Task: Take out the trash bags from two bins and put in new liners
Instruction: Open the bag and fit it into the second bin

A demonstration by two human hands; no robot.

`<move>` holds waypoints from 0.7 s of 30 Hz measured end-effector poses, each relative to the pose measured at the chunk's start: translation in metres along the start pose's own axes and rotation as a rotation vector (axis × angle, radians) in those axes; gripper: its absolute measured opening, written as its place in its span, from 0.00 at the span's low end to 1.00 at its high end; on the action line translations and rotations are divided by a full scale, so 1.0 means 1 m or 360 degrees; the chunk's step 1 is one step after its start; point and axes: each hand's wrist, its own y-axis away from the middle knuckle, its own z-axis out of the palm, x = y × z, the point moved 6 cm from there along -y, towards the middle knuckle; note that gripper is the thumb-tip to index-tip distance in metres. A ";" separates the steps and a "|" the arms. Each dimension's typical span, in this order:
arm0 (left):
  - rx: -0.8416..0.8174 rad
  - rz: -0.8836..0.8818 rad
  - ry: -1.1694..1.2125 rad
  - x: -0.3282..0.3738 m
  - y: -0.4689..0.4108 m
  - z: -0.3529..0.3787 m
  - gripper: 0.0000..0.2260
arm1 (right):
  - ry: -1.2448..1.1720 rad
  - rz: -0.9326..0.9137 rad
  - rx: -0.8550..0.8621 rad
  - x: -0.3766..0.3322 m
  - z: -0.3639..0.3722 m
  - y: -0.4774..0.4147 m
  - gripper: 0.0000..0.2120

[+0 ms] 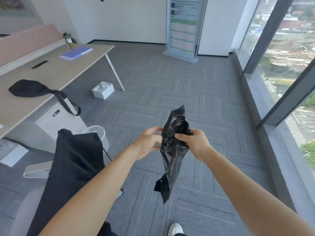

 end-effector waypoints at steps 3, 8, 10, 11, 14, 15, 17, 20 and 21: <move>0.0142 0.0155 -0.0188 0.026 -0.032 0.001 0.14 | 0.0124 -0.0037 -0.0082 -0.023 -0.002 -0.038 0.10; 0.0509 0.0134 0.0094 0.048 -0.089 -0.025 0.10 | -0.0077 0.0059 -0.0096 -0.045 -0.007 -0.095 0.09; 0.0444 0.0094 0.0104 0.050 -0.108 -0.036 0.20 | -0.0280 0.0163 -0.0130 -0.052 -0.011 -0.117 0.07; 0.0469 0.0092 0.0005 0.051 -0.116 -0.042 0.23 | -0.0216 0.0165 -0.0129 -0.056 -0.013 -0.130 0.10; 0.0689 0.0122 -0.0340 0.057 -0.142 -0.067 0.21 | 0.0235 -0.0046 -0.0109 -0.078 -0.010 -0.170 0.28; 0.0756 0.0154 -0.0457 0.061 -0.151 -0.075 0.19 | 0.0348 -0.0164 -0.0172 -0.089 0.000 -0.180 0.30; 0.0853 0.0214 -0.0764 0.071 -0.172 -0.094 0.20 | 0.0623 -0.0337 -0.0342 -0.104 0.028 -0.205 0.26; 0.0861 0.0172 -0.1033 0.086 -0.203 -0.124 0.26 | 0.0981 -0.0367 -0.0397 -0.117 0.070 -0.246 0.31; 0.0850 0.0138 -0.1034 0.089 -0.214 -0.136 0.27 | 0.1085 -0.0360 -0.0348 -0.120 0.079 -0.261 0.33</move>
